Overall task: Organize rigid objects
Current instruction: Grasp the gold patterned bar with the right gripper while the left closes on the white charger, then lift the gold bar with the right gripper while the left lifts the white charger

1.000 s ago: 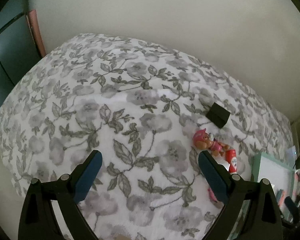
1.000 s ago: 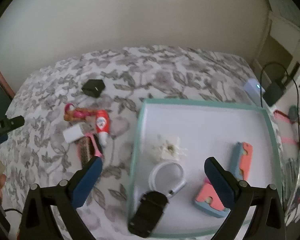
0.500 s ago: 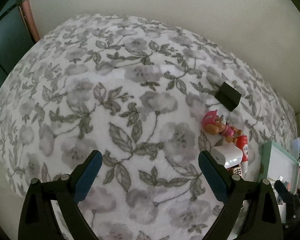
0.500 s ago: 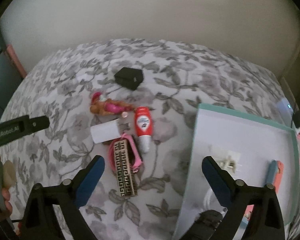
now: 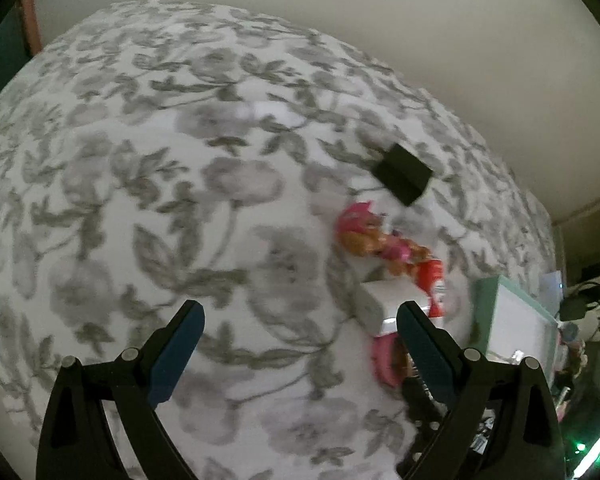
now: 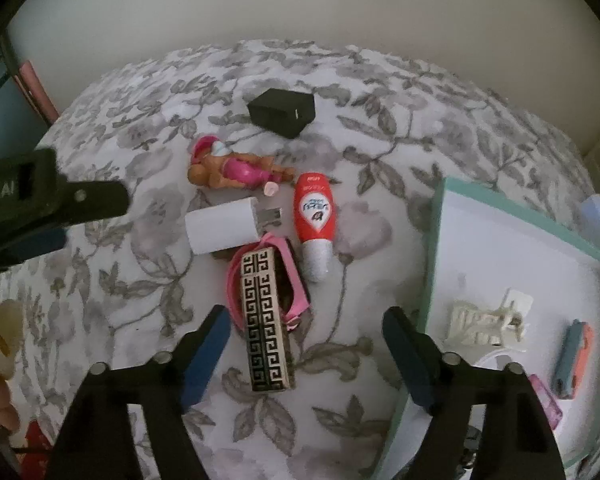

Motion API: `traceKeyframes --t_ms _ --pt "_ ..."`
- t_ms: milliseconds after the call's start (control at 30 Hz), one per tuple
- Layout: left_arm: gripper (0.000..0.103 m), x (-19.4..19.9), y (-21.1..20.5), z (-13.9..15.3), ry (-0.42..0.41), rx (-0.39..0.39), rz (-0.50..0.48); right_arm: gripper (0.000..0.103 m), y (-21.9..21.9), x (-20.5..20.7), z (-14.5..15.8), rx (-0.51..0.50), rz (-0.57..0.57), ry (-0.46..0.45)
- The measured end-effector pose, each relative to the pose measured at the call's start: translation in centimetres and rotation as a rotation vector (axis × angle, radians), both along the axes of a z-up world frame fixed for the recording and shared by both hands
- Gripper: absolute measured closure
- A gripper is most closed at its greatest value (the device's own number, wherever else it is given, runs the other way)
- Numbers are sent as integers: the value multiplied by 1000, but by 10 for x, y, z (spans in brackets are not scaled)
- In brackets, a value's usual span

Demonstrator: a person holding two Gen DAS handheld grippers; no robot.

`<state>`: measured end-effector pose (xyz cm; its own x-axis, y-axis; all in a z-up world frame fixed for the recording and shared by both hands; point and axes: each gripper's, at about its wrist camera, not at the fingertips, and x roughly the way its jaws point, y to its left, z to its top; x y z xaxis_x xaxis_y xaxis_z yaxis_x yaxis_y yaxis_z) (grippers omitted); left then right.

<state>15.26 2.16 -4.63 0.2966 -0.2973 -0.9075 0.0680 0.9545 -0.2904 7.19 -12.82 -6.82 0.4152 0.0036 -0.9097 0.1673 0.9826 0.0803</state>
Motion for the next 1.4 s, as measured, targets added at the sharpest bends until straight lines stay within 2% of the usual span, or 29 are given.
traceKeyframes --t_ms 100,267,333,433,567,667,700,800,967,1400 --pt "6 1 -13 -3 6 -25 -23 33 -4 1 -5 29 -12 13" --pt "6 2 -30 -9 18 -50 -54 50 -1 2 -4 65 11 8" --pt "6 3 -38 -11 13 -47 -74 60 1 3 -5 81 22 7" --pt "7 3 -48 -14 9 -48 -98 67 3 3 -4 98 34 5" --pt "27 3 -55 -21 23 -47 -117 71 -1 1 -4 122 34 4" --pt "30 3 -60 -26 29 -36 -126 72 -5 0 -3 136 28 2" --pt "38 3 -60 -28 33 -45 -129 72 -7 -1 -2 138 26 1" --pt "51 4 -63 -30 43 -83 -136 76 -8 -2 -1 150 24 -3" --pt "52 3 -63 -28 37 -78 -147 77 -9 -3 -2 158 31 -1" --pt "56 5 -38 -5 22 -116 -92 80 -19 -11 12 200 11 -38"
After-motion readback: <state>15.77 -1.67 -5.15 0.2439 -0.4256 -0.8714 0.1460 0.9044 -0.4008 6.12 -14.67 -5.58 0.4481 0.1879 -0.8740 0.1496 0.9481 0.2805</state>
